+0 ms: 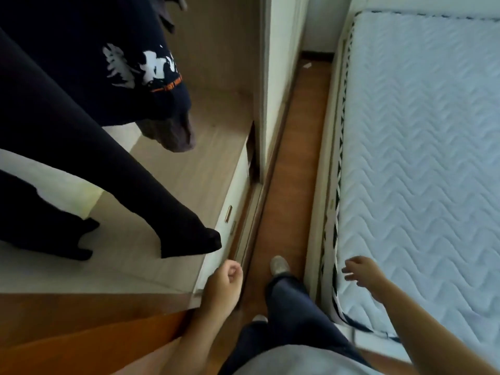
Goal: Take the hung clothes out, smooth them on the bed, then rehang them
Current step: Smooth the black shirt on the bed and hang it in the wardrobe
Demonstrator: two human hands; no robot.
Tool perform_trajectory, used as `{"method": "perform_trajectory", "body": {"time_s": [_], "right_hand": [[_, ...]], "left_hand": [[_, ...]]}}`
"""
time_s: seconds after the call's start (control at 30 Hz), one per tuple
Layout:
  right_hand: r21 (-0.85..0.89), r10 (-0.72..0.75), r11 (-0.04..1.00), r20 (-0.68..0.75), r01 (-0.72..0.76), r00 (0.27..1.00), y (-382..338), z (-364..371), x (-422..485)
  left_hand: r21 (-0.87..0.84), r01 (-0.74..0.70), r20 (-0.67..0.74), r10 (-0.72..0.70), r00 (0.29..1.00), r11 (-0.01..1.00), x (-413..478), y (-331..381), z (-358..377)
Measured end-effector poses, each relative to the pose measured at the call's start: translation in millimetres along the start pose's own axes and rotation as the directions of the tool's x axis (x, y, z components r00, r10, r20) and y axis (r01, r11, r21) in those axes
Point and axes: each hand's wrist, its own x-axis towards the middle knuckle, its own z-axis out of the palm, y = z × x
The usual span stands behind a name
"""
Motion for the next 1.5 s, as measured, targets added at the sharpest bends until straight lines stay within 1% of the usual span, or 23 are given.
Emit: {"method": "perform_trajectory", "body": {"time_s": [0.1, 0.2, 0.3, 0.37, 0.47, 0.57, 0.67, 0.77, 0.83, 0.9, 0.97, 1.0, 1.03, 1.1, 1.13, 1.2, 1.23, 1.3, 1.37, 1.43, 1.5], "right_hand": [[0.166, 0.146, 0.976, -0.040, -0.138, 0.988, 56.1, -7.1, -20.6], [0.243, 0.247, 0.943, -0.059, -0.227, 0.967, 100.9, -19.2, -38.4], [0.305, 0.304, 0.915, -0.090, -0.265, 0.948, 139.9, -26.6, -55.3], [0.324, 0.325, 0.907, -0.126, -0.271, 0.937, 166.0, -26.1, -71.0], [0.368, 0.335, 0.890, -0.127, -0.269, 0.934, 198.3, -21.8, -92.3], [0.365, 0.296, 0.901, -0.123, -0.234, 0.947, 236.3, -25.2, -112.3], [0.399, 0.284, 0.895, -0.167, -0.199, 0.944, 289.7, -41.1, -136.0], [0.524, 0.347, 0.826, -0.187, -0.206, 0.919, 360.8, -61.8, -169.2], [0.588, 0.403, 0.779, -0.206, -0.217, 0.892, 417.4, -78.2, -198.7], [0.668, 0.469, 0.712, -0.224, -0.216, 0.854, 478.9, -93.8, -231.1], [0.745, 0.558, 0.626, -0.222, -0.230, 0.800, 537.2, -103.2, -266.0], [0.779, 0.605, 0.580, -0.218, -0.237, 0.766, 566.2, -106.7, -284.5], [0.812, 0.655, 0.530, -0.211, -0.242, 0.725, 596.0, -109.1, -303.3], [0.874, 0.742, 0.417, -0.169, -0.249, 0.649, 648.6, -109.8, -334.4], [0.903, 0.775, 0.353, -0.135, -0.245, 0.618, 669.4, -108.2, -346.7], [0.947, 0.809, 0.223, -0.048, -0.230, 0.586, 701.6, -102.1, -361.3], [0.965, 0.814, 0.150, 0.003, -0.216, 0.580, 713.5, -99.1, -364.9], [0.984, 0.815, 0.015, 0.089, -0.175, 0.573, 728.6, -96.8, -365.4], [0.988, 0.797, -0.078, 0.143, -0.134, 0.587, 741.1, -100.7, -355.0], [0.986, 0.776, -0.117, 0.165, -0.118, 0.609, 750.7, -120.8, -341.7], [0.989, 0.759, -0.113, 0.150, -0.098, 0.634, 765.1, -157.9, -328.6]], "left_hand": [[0.033, 0.071, 0.147, -0.076, 0.986, 0.997, -1.7, -18.0, 21.7], [0.056, 0.124, 0.213, -0.133, 0.968, 0.991, -3.0, -28.7, 44.1], [0.083, 0.133, 0.271, -0.151, 0.951, 0.988, -8.5, -28.8, 64.7], [0.143, 0.107, 0.315, -0.148, 0.938, 0.984, -11.4, -29.4, 76.5], [0.231, 0.069, 0.335, -0.146, 0.931, 0.970, -14.5, -29.8, 92.5], [0.289, 0.030, 0.336, -0.131, 0.933, 0.957, -24.3, -24.3, 113.2], [0.365, -0.039, 0.369, -0.106, 0.923, 0.930, -37.8, -12.8, 147.7], [0.426, -0.140, 0.412, -0.053, 0.910, 0.894, -69.4, 10.6, 198.4], [0.430, -0.203, 0.437, -0.006, 0.900, 0.879, -104.7, 29.2, 242.0], [0.437, -0.252, 0.473, 0.018, 0.881, 0.863, -145.7, 43.7, 292.9], [0.474, -0.312, 0.523, 0.022, 0.852, 0.824, -192.3, 54.6, 343.6], [0.487, -0.373, 0.575, 0.032, 0.818, 0.789, -219.0, 58.8, 369.5], [0.498, -0.460, 0.645, 0.041, 0.763, 0.735, -247.3, 63.1, 396.2], [0.496, -0.634, 0.768, 0.041, 0.639, 0.593, -300.8, 75.6, 439.1], [0.483, -0.697, 0.808, 0.037, 0.588, 0.530, -320.8, 81.8, 457.7], [0.456, -0.774, 0.851, 0.039, 0.524, 0.440, -348.0, 96.4, 490.7], [0.452, -0.792, 0.857, 0.047, 0.514, 0.411, -354.6, 103.9, 506.4], [0.474, -0.779, 0.846, 0.034, 0.532, 0.410, -361.4, 117.2, 536.6], [0.497, -0.763, 0.837, 0.002, 0.546, 0.414, -361.7, 126.0, 566.6], [0.515, -0.745, 0.827, -0.019, 0.562, 0.424, -359.1, 131.7, 600.4], [0.536, -0.691, 0.803, -0.040, 0.595, 0.484, -357.6, 139.9, 640.9]]}}
